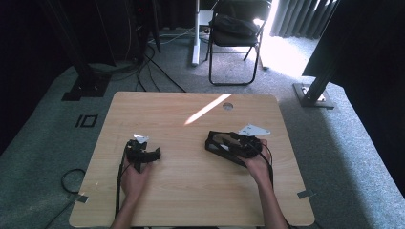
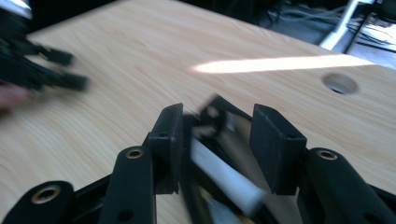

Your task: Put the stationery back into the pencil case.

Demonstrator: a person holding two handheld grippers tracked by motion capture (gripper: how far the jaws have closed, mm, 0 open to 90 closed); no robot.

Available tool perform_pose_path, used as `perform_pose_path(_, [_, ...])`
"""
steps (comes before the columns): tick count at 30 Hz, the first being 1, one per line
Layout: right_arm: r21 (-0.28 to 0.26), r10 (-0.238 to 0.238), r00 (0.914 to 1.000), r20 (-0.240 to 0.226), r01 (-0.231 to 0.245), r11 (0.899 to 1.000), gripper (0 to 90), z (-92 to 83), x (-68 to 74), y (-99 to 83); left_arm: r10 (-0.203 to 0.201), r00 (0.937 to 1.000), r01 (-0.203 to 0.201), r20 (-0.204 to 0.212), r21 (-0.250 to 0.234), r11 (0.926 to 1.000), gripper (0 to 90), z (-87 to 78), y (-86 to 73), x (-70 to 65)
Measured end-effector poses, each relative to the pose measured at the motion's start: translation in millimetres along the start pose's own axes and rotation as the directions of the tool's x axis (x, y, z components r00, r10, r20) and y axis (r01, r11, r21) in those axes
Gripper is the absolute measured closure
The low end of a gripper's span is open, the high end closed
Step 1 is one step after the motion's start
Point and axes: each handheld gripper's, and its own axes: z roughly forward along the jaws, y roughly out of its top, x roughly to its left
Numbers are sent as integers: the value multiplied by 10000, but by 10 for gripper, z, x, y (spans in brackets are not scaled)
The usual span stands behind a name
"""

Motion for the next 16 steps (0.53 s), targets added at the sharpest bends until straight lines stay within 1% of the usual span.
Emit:
perform_pose_path(1, [-139, 87, 9999, -119, -89, 9999, 545, 0, 22, 9, -2, 10000, 2, 1, -1, 10000, 133, 0, 0, 0])
perform_pose_path(2, [-321, 276, 9988, -400, -289, 9991, 543, 14, 63, 28, -2, 10000, 2, 5, -3, 10000, 133, 1, 0, 0])
perform_pose_path(3, [-325, 273, 9979, -586, -293, 9990, 536, 36, 103, 46, -2, 10000, 2, 9, -7, 10000, 133, 1, 1, -1])
perform_pose_path(5, [-220, 33, 9977, -670, -48, 9997, 520, 78, 186, 66, 0, 10000, 0, 15, -8, 10000, 133, 2, 1, -1])
perform_pose_path(6, [-111, -106, 9968, -793, 97, 9999, 518, 106, 243, 70, 2, 10000, -2, 18, -9, 10000, 133, 2, 1, -1])
perform_pose_path(9, [94, -337, 9941, -1030, 349, 9993, 511, 176, 353, 63, -1, 10000, 1, 25, -14, 10000, 133, 3, 2, -2])
perform_pose_path(16, [529, -493, 9899, -1328, 567, 9970, 494, 319, 501, 26, 9, 10000, -9, 30, -14, 10000, 133, 4, 3, -2])
